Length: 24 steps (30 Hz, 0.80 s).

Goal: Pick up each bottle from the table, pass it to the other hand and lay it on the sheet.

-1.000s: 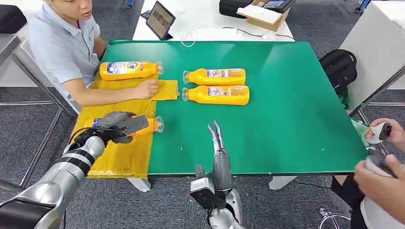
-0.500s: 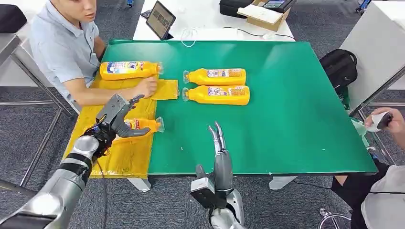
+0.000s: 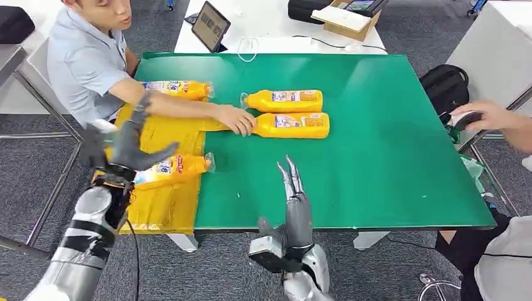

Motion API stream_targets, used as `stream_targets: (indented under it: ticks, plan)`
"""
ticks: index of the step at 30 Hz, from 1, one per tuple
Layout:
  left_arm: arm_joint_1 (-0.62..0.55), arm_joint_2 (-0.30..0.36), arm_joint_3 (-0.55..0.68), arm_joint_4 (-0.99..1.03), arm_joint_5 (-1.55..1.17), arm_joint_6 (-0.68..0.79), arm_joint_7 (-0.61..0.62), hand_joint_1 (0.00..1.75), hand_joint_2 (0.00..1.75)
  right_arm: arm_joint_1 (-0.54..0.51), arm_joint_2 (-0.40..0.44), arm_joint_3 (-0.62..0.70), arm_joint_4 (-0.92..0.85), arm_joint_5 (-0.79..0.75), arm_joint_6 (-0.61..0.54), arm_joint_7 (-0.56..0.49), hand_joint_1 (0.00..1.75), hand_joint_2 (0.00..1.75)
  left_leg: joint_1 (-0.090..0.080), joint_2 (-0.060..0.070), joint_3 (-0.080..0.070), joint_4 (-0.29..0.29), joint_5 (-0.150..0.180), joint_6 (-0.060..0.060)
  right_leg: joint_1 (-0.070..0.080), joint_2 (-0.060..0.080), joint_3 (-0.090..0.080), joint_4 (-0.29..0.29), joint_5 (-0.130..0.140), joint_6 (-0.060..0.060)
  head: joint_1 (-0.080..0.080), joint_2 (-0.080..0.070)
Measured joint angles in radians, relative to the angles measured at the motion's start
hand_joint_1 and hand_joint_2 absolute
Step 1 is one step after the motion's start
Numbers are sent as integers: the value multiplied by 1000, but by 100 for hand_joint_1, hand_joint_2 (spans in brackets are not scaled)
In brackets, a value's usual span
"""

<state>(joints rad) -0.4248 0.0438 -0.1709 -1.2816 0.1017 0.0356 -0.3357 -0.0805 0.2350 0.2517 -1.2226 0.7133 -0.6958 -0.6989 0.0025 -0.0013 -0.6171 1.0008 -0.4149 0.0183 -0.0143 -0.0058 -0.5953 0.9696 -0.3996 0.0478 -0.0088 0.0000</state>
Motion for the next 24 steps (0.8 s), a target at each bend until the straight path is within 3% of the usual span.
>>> stream_targets:
  ticks: [1,2,5,9,17,24]
  plan:
    - [23,-6,4,-43,43,32,-17,0,175,-7,0,-29,0,67,0,0,0,0,0,0,0,0,0,0,0,0,0,0,0,0,0,0]
    - [49,-13,6,-93,82,68,-41,0,175,-18,-2,-68,5,147,0,0,0,175,0,0,0,0,0,0,0,0,0,0,0,0,0,0]
    - [152,-35,11,-232,106,127,-116,0,175,-100,-18,-190,85,325,0,17,0,175,-1,0,-1,0,0,0,-1,0,0,-1,0,0,0,0]
    - [303,-72,11,-366,48,192,-207,0,175,-210,-79,-267,220,399,0,137,0,175,-2,-1,-1,0,0,0,-2,0,0,-1,0,1,0,0]
    - [446,-125,10,-467,-56,276,-218,0,175,-390,-211,-228,510,407,36,284,0,175,-1,-3,-2,0,1,2,-1,-2,0,-1,0,1,0,0]
    - [460,-135,10,-468,-104,291,-204,0,175,-461,-234,-175,647,383,159,340,0,175,-1,-2,-2,0,1,2,0,-2,-1,0,0,0,0,0]
